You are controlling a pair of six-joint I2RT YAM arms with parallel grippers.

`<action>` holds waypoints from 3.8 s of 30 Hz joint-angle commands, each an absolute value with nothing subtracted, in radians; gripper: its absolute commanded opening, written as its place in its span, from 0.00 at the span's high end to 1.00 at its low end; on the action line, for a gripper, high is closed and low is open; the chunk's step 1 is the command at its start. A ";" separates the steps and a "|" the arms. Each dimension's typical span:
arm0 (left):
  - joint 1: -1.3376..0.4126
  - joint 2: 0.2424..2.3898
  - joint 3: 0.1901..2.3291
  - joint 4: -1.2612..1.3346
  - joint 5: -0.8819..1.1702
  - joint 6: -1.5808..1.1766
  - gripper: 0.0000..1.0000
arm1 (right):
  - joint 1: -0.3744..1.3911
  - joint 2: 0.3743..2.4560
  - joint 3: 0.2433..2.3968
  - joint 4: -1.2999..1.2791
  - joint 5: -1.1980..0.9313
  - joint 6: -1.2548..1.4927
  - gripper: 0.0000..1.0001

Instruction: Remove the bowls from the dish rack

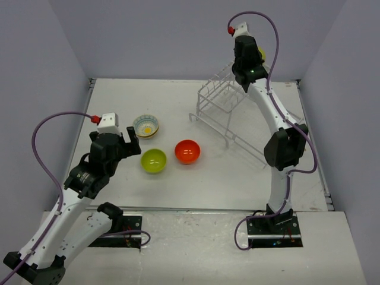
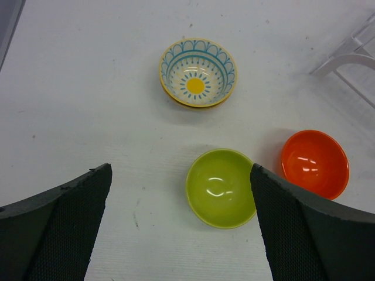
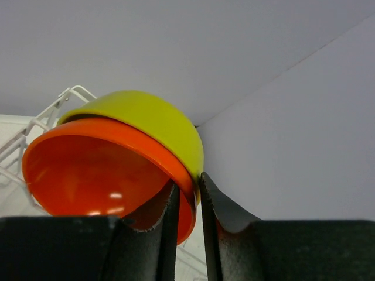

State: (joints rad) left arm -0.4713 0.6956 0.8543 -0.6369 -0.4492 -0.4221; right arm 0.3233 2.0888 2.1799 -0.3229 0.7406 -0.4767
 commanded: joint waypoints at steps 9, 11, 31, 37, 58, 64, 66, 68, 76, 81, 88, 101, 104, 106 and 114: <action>-0.468 0.683 0.848 -0.583 -0.442 -0.390 0.00 | 0.347 2.020 2.091 -0.173 0.796 -0.552 0.79; -0.469 0.681 0.847 -0.581 -0.440 -0.390 0.00 | 0.353 2.016 2.089 -0.172 0.801 -0.555 0.80; -0.468 0.690 0.845 -0.577 -0.430 -0.385 0.00 | 0.379 1.986 2.029 -0.144 0.821 -0.584 0.84; -0.469 0.686 0.845 -0.577 -0.433 -0.385 0.00 | 0.380 2.009 2.054 -0.172 0.821 -0.575 0.93; -0.468 0.680 0.847 -0.580 -0.443 -0.387 0.00 | 0.431 1.882 2.019 -0.092 0.864 -0.623 1.00; -0.466 0.678 0.845 -0.578 -0.443 -0.387 0.00 | 0.446 1.848 2.011 -0.107 0.858 -0.614 1.00; -0.468 0.678 0.845 -0.580 -0.443 -0.387 0.00 | 0.449 1.839 2.010 -0.127 0.847 -0.598 1.00; -0.468 0.680 0.845 -0.580 -0.442 -0.387 0.00 | 0.453 1.825 2.008 -0.156 0.838 -0.568 1.00; -0.465 0.675 0.848 -0.584 -0.462 -0.391 0.00 | 0.521 1.692 2.019 -0.392 0.741 -0.295 1.00; -0.448 0.660 0.853 -0.592 -0.491 -0.405 0.00 | 0.575 1.571 1.955 -0.627 0.513 0.004 1.00; -0.433 0.653 0.853 -0.600 -0.508 -0.411 0.00 | 0.649 1.431 1.617 -0.608 0.103 0.276 1.00; -0.433 0.670 0.853 -0.600 -0.502 -0.410 0.00 | 0.676 1.580 1.399 -0.627 -0.046 0.425 1.00; -0.433 0.678 0.853 -0.600 -0.497 -0.410 0.00 | 0.678 1.634 1.407 -0.627 -0.052 0.433 1.00; -0.433 0.678 0.853 -0.600 -0.495 -0.408 0.00 | 0.678 1.667 1.411 -0.623 -0.037 0.436 1.00; -0.433 0.681 0.853 -0.597 -0.489 -0.407 0.00 | 0.677 1.790 1.437 -0.608 -0.015 0.436 1.00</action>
